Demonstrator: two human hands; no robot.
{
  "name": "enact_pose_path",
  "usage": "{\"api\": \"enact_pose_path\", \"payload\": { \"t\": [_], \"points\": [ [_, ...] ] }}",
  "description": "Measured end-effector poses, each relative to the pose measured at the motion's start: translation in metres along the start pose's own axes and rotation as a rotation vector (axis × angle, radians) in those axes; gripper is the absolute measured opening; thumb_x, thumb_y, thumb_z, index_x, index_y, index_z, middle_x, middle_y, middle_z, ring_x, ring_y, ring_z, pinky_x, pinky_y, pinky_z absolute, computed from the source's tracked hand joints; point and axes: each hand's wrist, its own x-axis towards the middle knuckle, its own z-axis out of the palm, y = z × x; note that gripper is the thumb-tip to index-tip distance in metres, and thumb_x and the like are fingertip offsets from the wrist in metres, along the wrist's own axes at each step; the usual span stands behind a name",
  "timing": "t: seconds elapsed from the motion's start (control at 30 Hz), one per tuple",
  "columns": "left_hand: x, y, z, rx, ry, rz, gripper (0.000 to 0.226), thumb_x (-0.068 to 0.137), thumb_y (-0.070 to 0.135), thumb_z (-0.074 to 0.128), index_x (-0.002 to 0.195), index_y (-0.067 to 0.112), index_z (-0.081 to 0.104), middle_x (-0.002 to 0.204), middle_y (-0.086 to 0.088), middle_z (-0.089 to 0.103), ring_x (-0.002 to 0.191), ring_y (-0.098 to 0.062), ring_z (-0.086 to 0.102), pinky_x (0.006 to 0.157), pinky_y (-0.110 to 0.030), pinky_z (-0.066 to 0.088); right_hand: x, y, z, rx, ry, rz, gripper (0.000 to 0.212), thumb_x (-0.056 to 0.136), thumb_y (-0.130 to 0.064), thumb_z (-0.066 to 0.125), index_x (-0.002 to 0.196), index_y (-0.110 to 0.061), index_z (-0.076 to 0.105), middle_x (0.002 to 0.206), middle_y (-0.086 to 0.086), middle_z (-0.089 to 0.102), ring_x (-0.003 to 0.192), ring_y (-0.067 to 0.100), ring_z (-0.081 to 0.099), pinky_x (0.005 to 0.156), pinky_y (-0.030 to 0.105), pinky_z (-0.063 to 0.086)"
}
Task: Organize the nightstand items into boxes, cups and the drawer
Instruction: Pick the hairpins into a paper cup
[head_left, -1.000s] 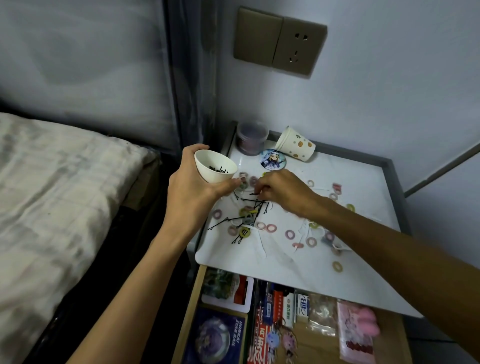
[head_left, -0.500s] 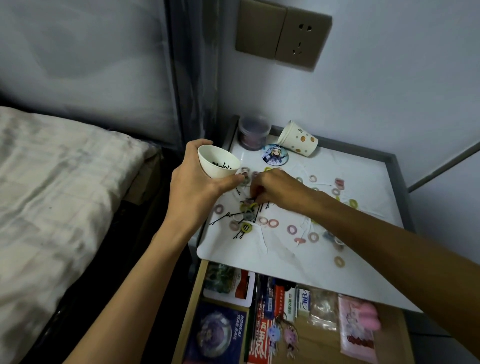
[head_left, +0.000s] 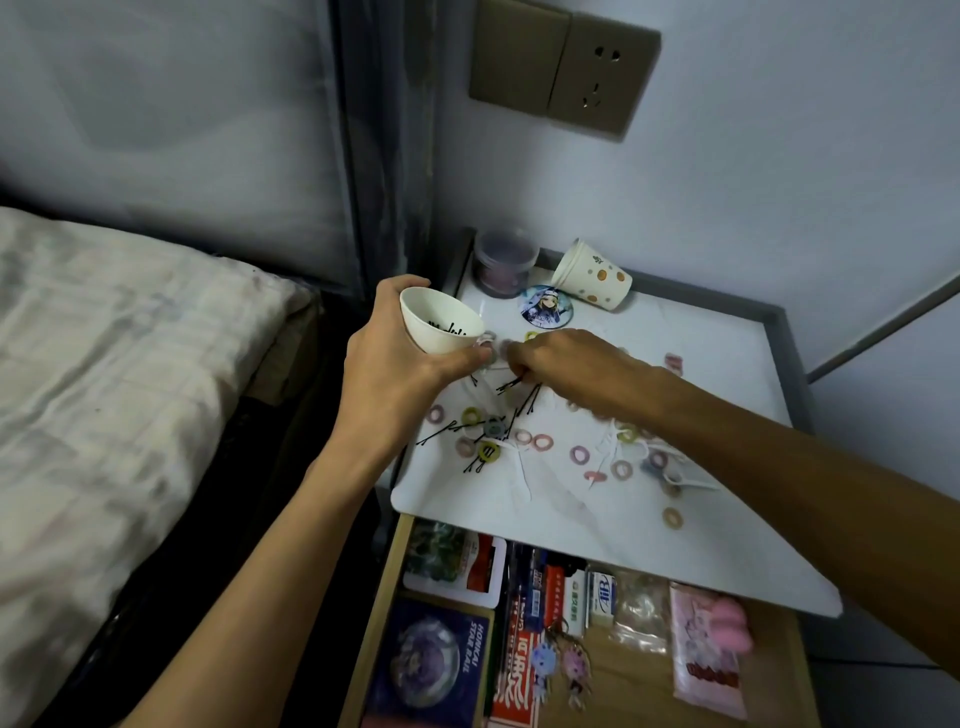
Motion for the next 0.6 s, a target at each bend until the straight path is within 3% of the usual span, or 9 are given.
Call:
{"api": "enact_pose_path", "payload": {
  "t": [0.1,0.2,0.3,0.33,0.47,0.6],
  "points": [
    [-0.001,0.000,0.002,-0.004,-0.009,-0.003,0.073,0.065,0.034,0.091,0.124,0.027,0.050,0.095,0.013,0.063,0.090,-0.001,0.062,0.077,-0.035,0.058,-0.002,0.002,-0.012,0.059,0.000,-0.019,0.008,0.094,-0.017,0.060,0.101,-0.020,0.064,0.091,0.000,0.067,0.080,0.020,0.063,0.066,0.037,0.051],
    [-0.001,0.000,0.002,-0.004,-0.016,0.002,0.073,0.066,0.033,0.091,0.126,0.026,0.050,0.096,0.012,0.063,0.090,-0.002,0.062,0.074,-0.026,0.056,-0.003,0.005,-0.020,0.163,-0.003,-0.013,0.015,0.096,-0.019,0.060,0.104,-0.020,0.072,0.096,-0.001,0.072,0.087,0.017,0.066,0.074,0.037,0.053],
    [-0.001,0.000,0.003,-0.005,-0.025,0.001,0.072,0.066,0.033,0.090,0.126,0.026,0.050,0.097,0.012,0.063,0.089,0.000,0.060,0.066,-0.011,0.049,-0.004,0.007,-0.027,0.352,0.052,0.057,0.016,0.093,-0.017,0.064,0.105,-0.017,0.076,0.097,-0.005,0.073,0.084,0.006,0.061,0.072,0.015,0.045],
    [-0.001,0.000,0.003,-0.008,-0.030,-0.001,0.072,0.067,0.032,0.090,0.126,0.026,0.050,0.097,0.011,0.063,0.088,0.000,0.060,0.063,-0.008,0.047,-0.004,0.008,-0.031,0.414,0.077,0.096,0.016,0.092,-0.016,0.066,0.104,-0.017,0.076,0.095,-0.005,0.073,0.083,0.005,0.060,0.072,0.013,0.043],
    [-0.003,-0.001,0.004,-0.002,-0.050,-0.004,0.072,0.067,0.033,0.090,0.126,0.027,0.050,0.098,0.012,0.062,0.088,-0.002,0.060,0.057,-0.011,0.048,-0.004,0.012,-0.040,0.587,0.095,0.241,0.011,0.092,-0.014,0.066,0.098,-0.017,0.075,0.088,-0.003,0.071,0.077,0.010,0.066,0.074,0.031,0.056],
    [-0.002,-0.002,0.006,0.014,-0.052,0.000,0.073,0.064,0.035,0.091,0.124,0.028,0.050,0.097,0.013,0.062,0.090,-0.003,0.061,0.070,-0.021,0.053,-0.008,0.010,-0.039,0.421,-0.071,0.198,0.013,0.095,-0.017,0.061,0.103,-0.020,0.071,0.089,-0.004,0.064,0.082,0.013,0.062,0.076,0.035,0.053]
  ]
}}
